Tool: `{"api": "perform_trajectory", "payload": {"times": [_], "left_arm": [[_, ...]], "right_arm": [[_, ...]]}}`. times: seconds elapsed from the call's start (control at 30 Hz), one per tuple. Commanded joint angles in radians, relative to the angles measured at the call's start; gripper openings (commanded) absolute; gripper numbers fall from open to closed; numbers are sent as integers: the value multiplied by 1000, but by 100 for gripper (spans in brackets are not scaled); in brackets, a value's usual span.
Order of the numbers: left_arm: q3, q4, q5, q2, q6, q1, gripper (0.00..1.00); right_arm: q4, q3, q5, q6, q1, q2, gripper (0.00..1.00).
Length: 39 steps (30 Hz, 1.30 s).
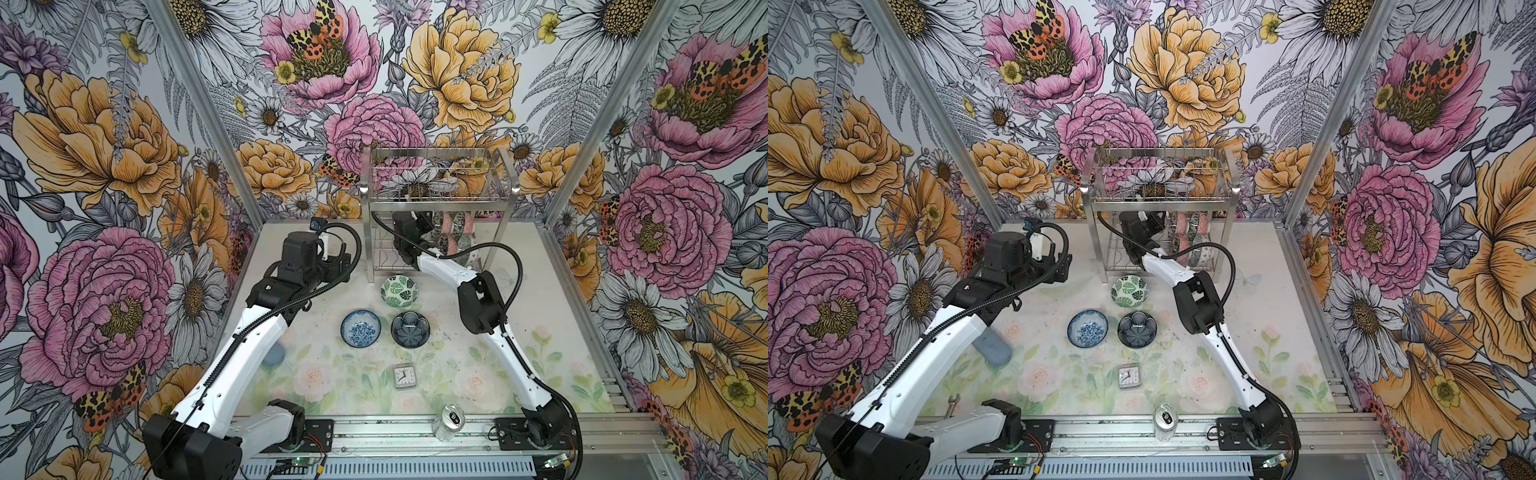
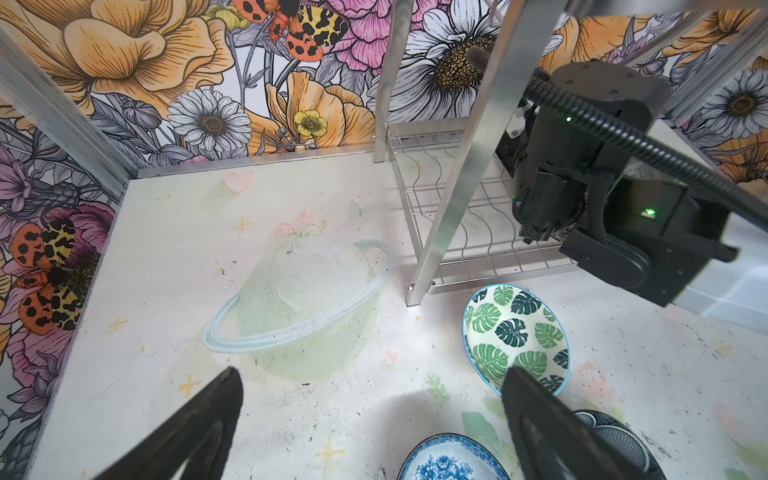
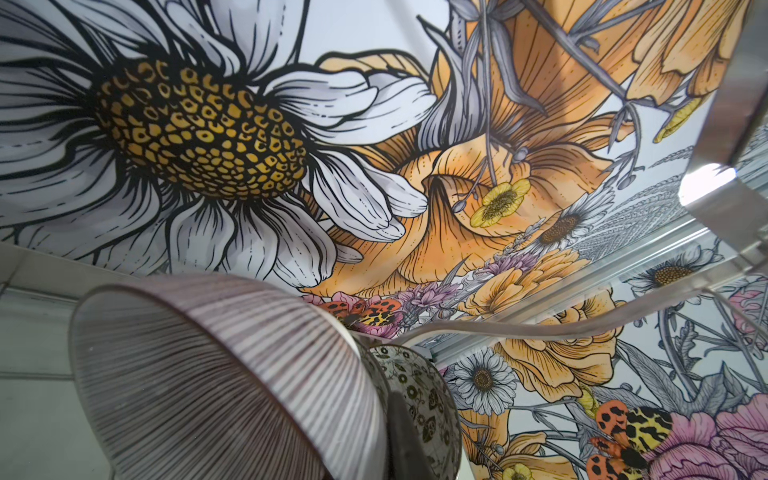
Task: Load the bowls into the dish rack
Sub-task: 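Lower the purple-striped bowl into the rack slot beside the patterned bowls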
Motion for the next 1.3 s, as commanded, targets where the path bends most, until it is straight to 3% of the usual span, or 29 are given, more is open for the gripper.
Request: {"api": "perform_trajectory", "payload": {"times": [0.0, 0.4, 0.87, 1.27], "left_arm": [[-12, 24, 21, -1, 16, 7, 99], [-12, 24, 25, 7, 16, 10, 99], [-11, 24, 30, 19, 15, 15, 99], [-11, 22, 33, 16, 13, 17, 99]], "right_arm": [[15, 73, 29, -31, -1, 32, 0], [-23, 201, 9, -37, -16, 121, 0], [-75, 246, 3, -44, -35, 167, 0], [-150, 243, -76, -45, -2, 169, 0]]}}
